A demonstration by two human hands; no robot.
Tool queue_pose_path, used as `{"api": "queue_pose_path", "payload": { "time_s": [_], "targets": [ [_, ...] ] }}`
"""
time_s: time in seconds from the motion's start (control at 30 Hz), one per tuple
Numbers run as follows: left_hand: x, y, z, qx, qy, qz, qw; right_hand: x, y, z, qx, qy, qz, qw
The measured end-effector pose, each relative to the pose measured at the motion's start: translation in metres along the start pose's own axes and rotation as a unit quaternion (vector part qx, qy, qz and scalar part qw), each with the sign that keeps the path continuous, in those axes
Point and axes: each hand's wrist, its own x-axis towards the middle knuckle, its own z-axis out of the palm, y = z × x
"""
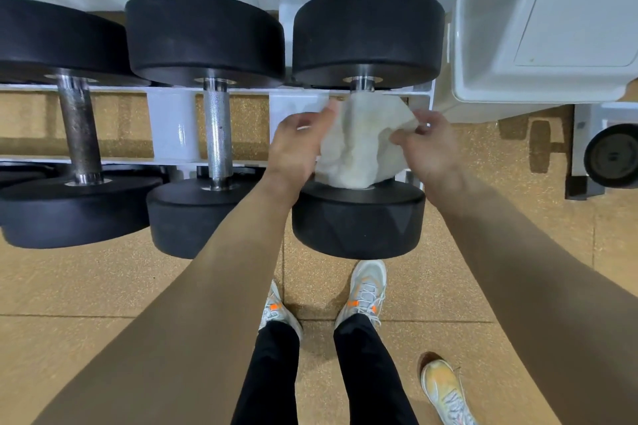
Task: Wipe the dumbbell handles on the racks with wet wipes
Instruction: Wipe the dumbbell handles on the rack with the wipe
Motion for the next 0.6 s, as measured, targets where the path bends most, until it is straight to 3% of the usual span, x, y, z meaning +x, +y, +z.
{"api": "queue_pose_path", "payload": {
  "time_s": [0.07, 0.13, 0.27, 0.43, 0.6],
  "targets": [
    [0.0, -0.006, 0.003, 0.03, 0.001, 0.044, 0.999, -0.01, 0.0, 0.004, -0.078, 0.11, -0.025, 0.991],
    [0.001, -0.009, 0.003, 0.07, 0.054, 0.075, 0.993, -0.023, -0.007, 0.007, -0.099, 0.139, -0.086, 0.981],
    [-0.011, -0.01, 0.013, 0.072, 0.162, 0.094, 0.98, -0.027, -0.025, 0.03, -0.038, -0.11, -0.003, 0.993],
    [-0.019, -0.018, 0.021, 0.014, 0.241, 0.115, 0.964, 0.001, -0.029, 0.051, 0.115, -0.218, 0.139, 0.959],
    [-0.013, -0.02, 0.02, -0.026, 0.242, 0.095, 0.965, 0.029, -0.029, 0.047, 0.237, -0.324, 0.149, 0.904]
  ]
}}
